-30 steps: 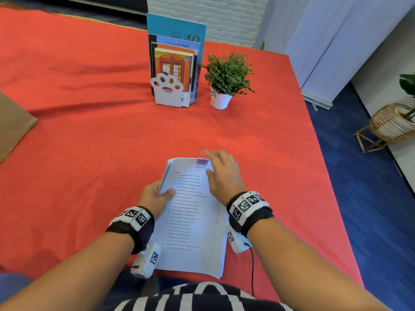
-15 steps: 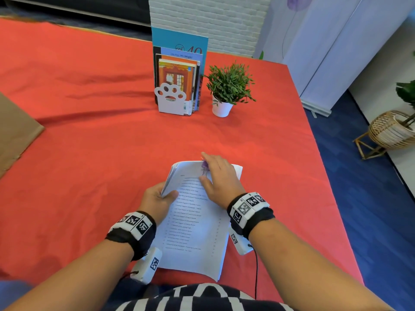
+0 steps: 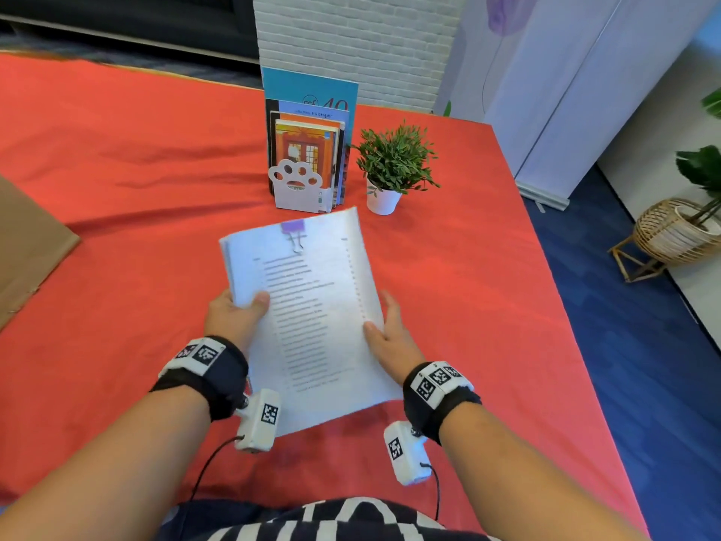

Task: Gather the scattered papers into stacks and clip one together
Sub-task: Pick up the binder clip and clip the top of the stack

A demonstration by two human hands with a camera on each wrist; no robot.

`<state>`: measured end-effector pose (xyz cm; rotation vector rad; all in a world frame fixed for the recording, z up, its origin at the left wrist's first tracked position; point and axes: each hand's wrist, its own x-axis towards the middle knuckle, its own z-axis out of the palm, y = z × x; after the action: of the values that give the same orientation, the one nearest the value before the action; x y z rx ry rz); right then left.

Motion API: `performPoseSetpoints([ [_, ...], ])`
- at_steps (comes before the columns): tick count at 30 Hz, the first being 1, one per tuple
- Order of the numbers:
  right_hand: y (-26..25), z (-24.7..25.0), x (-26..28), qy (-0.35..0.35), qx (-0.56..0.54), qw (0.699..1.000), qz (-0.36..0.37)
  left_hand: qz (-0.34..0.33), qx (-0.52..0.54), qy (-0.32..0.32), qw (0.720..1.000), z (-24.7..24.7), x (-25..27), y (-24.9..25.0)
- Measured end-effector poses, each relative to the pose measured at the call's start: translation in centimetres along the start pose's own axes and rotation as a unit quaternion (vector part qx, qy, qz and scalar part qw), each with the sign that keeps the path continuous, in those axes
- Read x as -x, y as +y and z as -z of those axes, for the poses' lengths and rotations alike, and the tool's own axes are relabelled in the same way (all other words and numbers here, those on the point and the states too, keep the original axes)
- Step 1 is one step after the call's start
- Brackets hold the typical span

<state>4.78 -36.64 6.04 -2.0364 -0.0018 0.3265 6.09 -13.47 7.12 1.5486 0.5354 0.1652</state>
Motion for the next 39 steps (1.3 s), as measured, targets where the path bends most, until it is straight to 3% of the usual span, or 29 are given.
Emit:
performPoseSetpoints([
  [2,1.0,-0.2,0.7,-0.02,0.017,0.999,-0.034,0.01,0.012,0.019,1.0,0.3,-1.1,-0.1],
  [5,1.9,-0.3,0.7,0.024,-0.021,0.998,-0.058,0.028,0.049,0.0,0.998,0.0,-1.2,-0.3],
  [8,1.7,0.1,0.0,0.076,-0.05,0.994,-0.067,0.052,0.043,-0.062,0.996,-0.7,0.1,-2.0],
  [12,1.8,0.8,-1.4,0.14,-0.075,0.984,-0.077,0.04,-0.078,-0.161,0.983,-1.7,2.2,-4.2],
  [16,1.7,1.0,-0.6,0.081,-0.262,0.954,-0.12,-0.024,-0.168,-0.1,0.981,-2.2,1.9,-3.3],
  [19,1.4,0.6,0.1,0.035,-0.302,0.942,-0.145,-0.032,-0.187,-0.096,0.977,-2.4,1.6,-2.9],
  [22,2.0,1.2,-0.7,0.132,-0.322,0.921,-0.174,0.042,-0.085,-0.176,0.98,-2.9,1.7,-3.1],
  [24,3.0,2.3,-1.4,0.191,-0.342,0.9,-0.19,0.083,-0.097,-0.204,0.971,-2.9,1.1,-3.9],
  [27,5.3,4.5,-1.9,0.259,-0.32,0.886,-0.211,0.038,-0.356,-0.154,0.921,-1.3,-0.4,-6.3],
  [30,8.1,6.6,-2.0,0.294,-0.287,0.88,-0.239,0.087,-0.509,-0.119,0.848,1.2,-1.1,-9.3],
  [34,10.5,7.9,-2.2,0.302,-0.287,0.869,-0.268,0.148,-0.555,-0.149,0.805,3.8,-1.7,-11.7],
  [39,10.4,8.7,-3.6,0.303,-0.285,0.866,-0.279,0.163,-0.572,-0.166,0.786,4.2,-2.1,-12.0],
])
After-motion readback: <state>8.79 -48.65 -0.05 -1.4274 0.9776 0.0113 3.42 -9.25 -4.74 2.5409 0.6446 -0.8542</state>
